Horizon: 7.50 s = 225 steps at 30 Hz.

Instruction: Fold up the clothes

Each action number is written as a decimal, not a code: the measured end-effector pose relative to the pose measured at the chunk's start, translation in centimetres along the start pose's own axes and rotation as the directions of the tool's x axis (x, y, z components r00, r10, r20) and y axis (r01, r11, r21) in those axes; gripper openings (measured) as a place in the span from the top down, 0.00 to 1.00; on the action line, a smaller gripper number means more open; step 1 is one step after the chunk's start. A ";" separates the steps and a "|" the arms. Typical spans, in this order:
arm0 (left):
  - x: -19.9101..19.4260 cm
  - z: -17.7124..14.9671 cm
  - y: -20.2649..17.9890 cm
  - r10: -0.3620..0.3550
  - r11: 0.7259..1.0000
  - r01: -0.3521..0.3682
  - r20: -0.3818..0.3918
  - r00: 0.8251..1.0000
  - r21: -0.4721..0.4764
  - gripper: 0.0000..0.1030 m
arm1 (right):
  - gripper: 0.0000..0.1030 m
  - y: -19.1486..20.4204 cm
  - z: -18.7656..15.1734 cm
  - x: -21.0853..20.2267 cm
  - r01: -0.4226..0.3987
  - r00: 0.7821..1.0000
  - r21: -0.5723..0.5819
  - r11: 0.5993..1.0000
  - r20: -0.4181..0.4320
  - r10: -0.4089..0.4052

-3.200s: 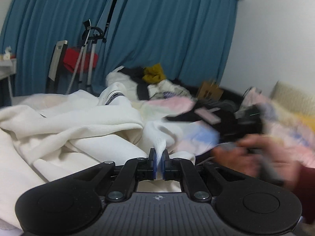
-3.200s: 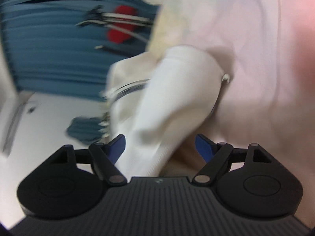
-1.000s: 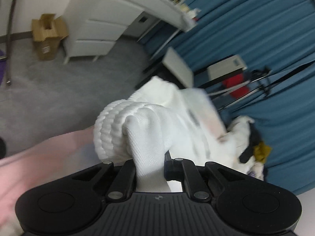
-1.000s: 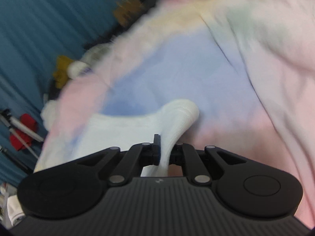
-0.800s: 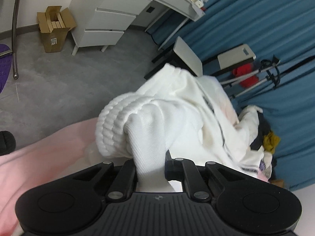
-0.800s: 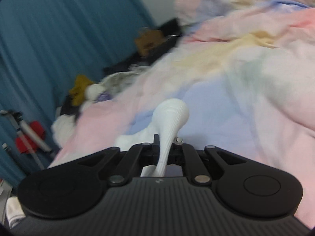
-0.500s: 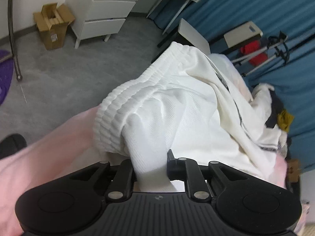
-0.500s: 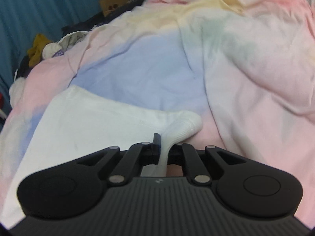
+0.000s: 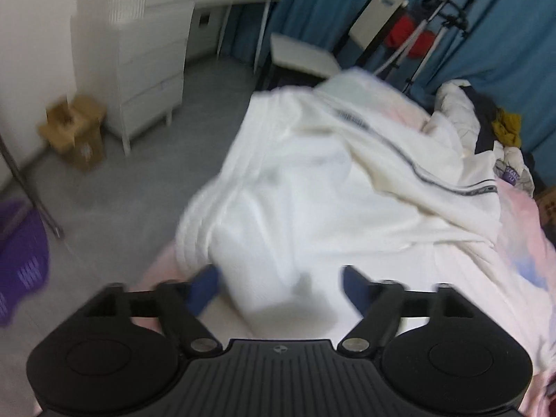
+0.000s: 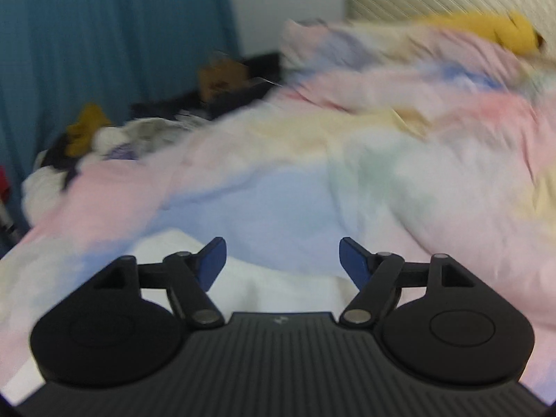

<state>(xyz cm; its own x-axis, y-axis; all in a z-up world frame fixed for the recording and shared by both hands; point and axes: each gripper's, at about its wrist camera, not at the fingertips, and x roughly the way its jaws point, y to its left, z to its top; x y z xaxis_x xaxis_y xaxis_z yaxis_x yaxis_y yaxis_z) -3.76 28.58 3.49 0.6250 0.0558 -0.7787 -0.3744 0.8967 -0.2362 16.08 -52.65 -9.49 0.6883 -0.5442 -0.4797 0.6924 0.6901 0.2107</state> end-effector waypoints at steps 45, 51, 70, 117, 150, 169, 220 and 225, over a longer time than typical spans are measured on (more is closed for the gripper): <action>30.0 3.0 -52.3 0.066 0.540 -0.179 0.170 0.983 0.823 0.90 | 0.29 12.1 -8.3 -3.3 -0.528 0.836 -0.077 0.845 -0.222 0.502; 17.6 8.7 -49.9 -0.363 0.576 0.128 0.113 0.925 0.807 0.91 | 0.29 12.0 -8.4 -4.1 -0.531 0.837 -0.095 0.842 -0.213 0.503; 26.1 12.9 -23.2 -0.230 0.966 0.207 0.140 0.963 0.156 0.70 | 0.29 12.7 -9.1 -4.5 -0.615 0.774 -0.082 0.784 -0.253 0.581; 19.1 -3.6 -22.6 -0.570 0.821 0.521 0.289 0.769 0.234 0.18 | 0.89 33.4 4.1 0.1 -0.778 0.627 -0.192 0.598 -0.172 0.760; 18.7 -4.1 -25.5 -0.512 0.844 0.440 0.217 0.831 0.306 0.18 | 0.21 14.0 4.5 -0.7 -0.426 0.902 -0.132 0.895 -0.143 0.408; 12.6 -8.0 -25.9 -0.383 0.845 0.209 0.283 0.880 0.493 0.18 | 0.21 12.9 -7.9 -14.6 -0.587 0.803 -0.257 0.768 -0.310 0.510; 28.8 20.1 -6.6 -0.087 0.863 0.157 0.165 0.982 -0.481 0.72 | 0.21 14.6 -10.0 -7.1 -0.499 0.826 -0.142 0.855 -0.375 0.420; 23.2 16.7 -6.3 -0.124 0.892 0.181 0.161 0.979 -0.414 0.37 | 0.21 14.6 -9.9 -7.2 -0.512 0.818 -0.146 0.846 -0.383 0.429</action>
<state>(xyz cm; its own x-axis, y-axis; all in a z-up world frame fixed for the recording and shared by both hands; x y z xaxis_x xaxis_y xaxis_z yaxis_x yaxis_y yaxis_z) 24.54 31.53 -3.39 0.7687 0.0143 -0.6395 -0.5043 0.6286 -0.5921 19.08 -33.86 -11.40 0.7771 0.0341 -0.6284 0.2018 0.9323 0.3001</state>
